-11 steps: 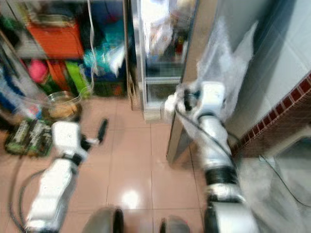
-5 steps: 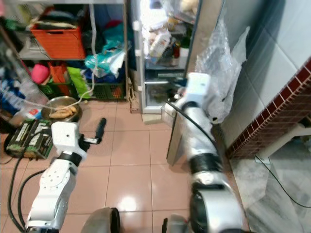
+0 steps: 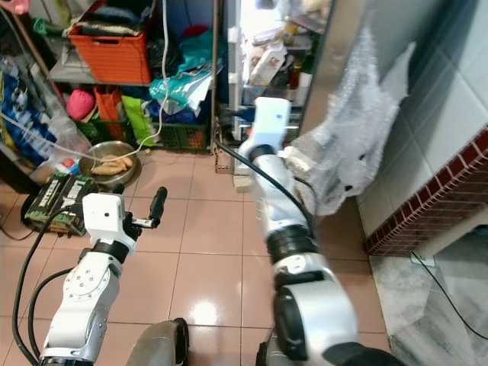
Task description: Restocking fridge
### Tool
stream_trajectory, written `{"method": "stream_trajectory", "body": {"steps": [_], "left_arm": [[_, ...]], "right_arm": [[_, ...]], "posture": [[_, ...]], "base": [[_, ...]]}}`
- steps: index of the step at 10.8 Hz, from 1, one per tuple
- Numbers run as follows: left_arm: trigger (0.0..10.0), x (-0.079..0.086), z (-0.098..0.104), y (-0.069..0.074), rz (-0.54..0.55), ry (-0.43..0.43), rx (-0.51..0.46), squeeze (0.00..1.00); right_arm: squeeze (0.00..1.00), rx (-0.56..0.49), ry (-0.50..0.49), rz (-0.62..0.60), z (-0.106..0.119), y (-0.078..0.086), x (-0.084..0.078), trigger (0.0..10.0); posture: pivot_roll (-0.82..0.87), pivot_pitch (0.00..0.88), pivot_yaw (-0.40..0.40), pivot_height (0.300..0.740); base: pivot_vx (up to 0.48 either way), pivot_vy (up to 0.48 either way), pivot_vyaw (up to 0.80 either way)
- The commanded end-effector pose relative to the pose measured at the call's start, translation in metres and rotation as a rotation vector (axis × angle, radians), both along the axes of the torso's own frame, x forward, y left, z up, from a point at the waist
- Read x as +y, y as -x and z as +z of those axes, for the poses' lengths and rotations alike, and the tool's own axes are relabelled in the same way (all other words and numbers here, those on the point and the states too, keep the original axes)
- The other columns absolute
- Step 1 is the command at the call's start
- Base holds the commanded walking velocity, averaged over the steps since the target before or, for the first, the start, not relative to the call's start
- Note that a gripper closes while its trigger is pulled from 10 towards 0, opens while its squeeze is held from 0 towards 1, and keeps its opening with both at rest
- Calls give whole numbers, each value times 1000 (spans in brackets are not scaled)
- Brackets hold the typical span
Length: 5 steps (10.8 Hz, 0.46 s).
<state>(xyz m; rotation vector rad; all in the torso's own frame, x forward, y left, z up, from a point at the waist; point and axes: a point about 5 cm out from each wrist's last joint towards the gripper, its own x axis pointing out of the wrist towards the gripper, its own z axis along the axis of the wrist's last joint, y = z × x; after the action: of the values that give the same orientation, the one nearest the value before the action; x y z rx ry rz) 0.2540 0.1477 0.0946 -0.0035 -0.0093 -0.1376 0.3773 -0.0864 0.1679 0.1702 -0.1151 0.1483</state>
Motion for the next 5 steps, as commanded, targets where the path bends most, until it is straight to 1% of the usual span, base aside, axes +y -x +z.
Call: {"method": "stream_trajectory", "body": {"steps": [1,2,3,4,5], "left_arm": [[10000,0,1,-1,5,-5,0,0],[10000,-1,2,-1,3,-6,-2,0],[10000,1,2,0,6,-7,-3,0],[10000,5,1,2,19,-12,1,0],[10000,6,0,4,21,-12,4,0]], "right_arm": [[0,0,5,-81,-3,-1,-14,10000],[0,-20,-16,-112,1,-3,-24,10000],[0,-49,-13,-98,7,-4,-34,10000],[0,-54,7,-74,3,-2,-44,10000],[0,-42,19,-39,-4,2,-52,10000]], "posture": [[95,92,-23,740],[102,94,-23,740],[110,95,-25,740],[111,96,-25,740],[106,99,-30,740]], "base": [[0,0,0],[0,0,0],[0,0,0],[0,0,0],[0,0,0]]}}
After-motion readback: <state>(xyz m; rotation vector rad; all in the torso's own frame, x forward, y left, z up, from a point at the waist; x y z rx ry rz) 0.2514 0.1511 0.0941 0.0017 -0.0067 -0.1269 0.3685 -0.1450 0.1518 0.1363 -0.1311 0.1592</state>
